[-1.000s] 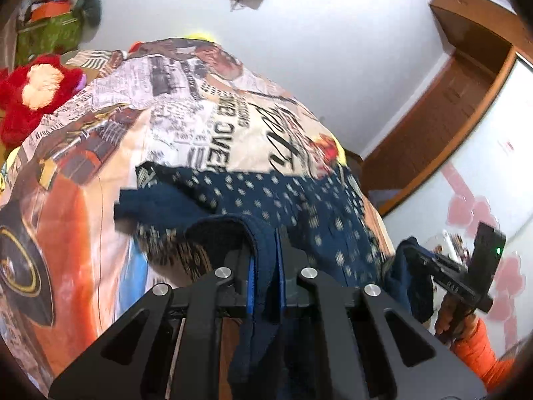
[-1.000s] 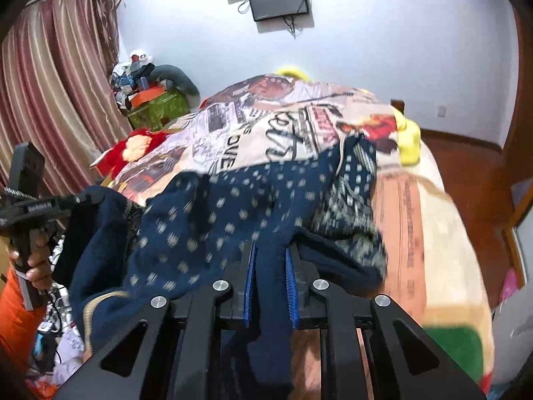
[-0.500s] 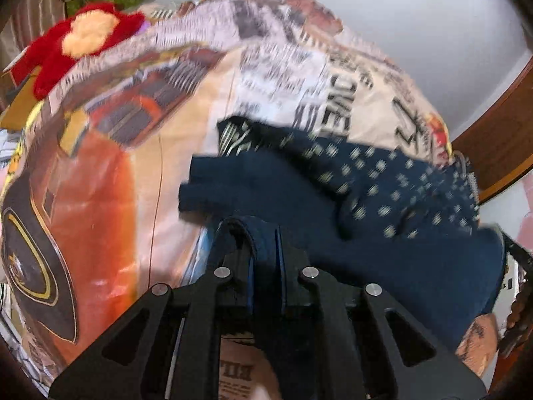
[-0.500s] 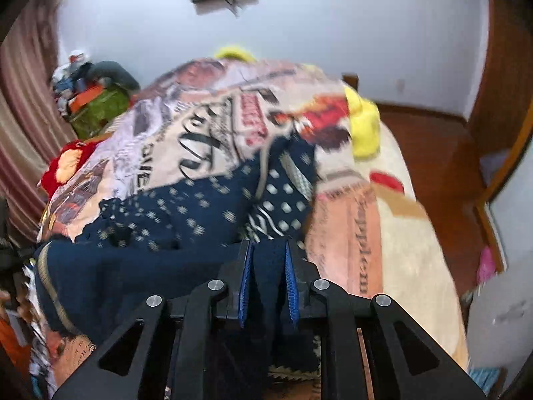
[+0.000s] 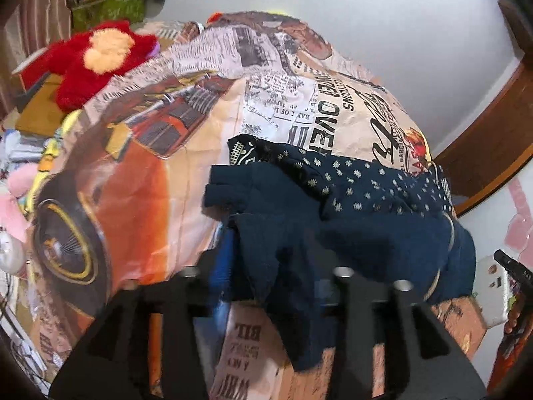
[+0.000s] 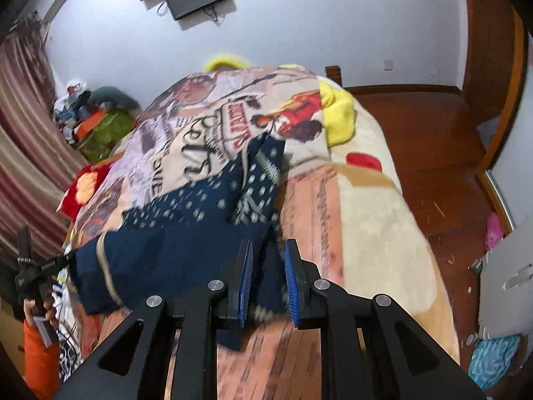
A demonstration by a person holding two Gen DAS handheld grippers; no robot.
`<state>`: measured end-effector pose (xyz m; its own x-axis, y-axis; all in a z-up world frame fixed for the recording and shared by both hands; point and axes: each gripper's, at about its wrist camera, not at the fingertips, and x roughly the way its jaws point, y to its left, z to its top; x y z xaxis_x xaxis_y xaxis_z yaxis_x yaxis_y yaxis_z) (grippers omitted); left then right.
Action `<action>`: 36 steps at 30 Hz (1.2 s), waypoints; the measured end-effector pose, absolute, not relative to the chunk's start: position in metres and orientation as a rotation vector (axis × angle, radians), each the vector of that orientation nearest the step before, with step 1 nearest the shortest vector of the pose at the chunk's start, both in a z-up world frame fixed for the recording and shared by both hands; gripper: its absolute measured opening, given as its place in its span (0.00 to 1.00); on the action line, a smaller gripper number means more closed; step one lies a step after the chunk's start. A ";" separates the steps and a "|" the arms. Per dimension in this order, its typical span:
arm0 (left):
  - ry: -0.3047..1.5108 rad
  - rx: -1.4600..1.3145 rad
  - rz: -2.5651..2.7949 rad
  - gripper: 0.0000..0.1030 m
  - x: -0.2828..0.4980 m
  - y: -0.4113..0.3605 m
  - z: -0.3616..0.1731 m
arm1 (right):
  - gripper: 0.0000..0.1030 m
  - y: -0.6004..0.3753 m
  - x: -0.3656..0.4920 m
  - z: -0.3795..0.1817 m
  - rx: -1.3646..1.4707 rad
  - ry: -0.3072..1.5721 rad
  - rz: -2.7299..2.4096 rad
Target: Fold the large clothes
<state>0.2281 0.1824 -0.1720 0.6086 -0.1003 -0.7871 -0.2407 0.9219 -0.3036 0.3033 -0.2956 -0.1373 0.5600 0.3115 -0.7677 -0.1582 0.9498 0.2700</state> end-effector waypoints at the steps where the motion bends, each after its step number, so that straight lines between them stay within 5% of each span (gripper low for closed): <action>1: 0.916 -0.384 0.084 0.50 0.220 0.180 -0.171 | 0.15 -0.293 0.298 -0.140 0.172 0.948 0.276; 6: 0.947 -0.412 0.042 0.58 0.196 0.174 -0.182 | 0.16 -0.276 0.275 -0.162 0.159 1.016 0.312; 20: 1.120 -0.700 -0.122 0.58 0.209 0.154 -0.260 | 0.16 -0.248 0.281 -0.203 0.182 1.148 0.376; 22: 1.115 -0.700 -0.150 0.54 0.212 0.151 -0.257 | 0.16 -0.244 0.286 -0.207 0.173 1.171 0.384; 27: 1.095 -0.538 -0.168 0.14 0.214 0.132 -0.236 | 0.16 -0.235 0.293 -0.216 0.154 1.194 0.410; 36: 0.940 -0.401 -0.169 0.04 0.228 0.128 -0.177 | 0.16 -0.205 0.298 -0.193 0.116 1.075 0.574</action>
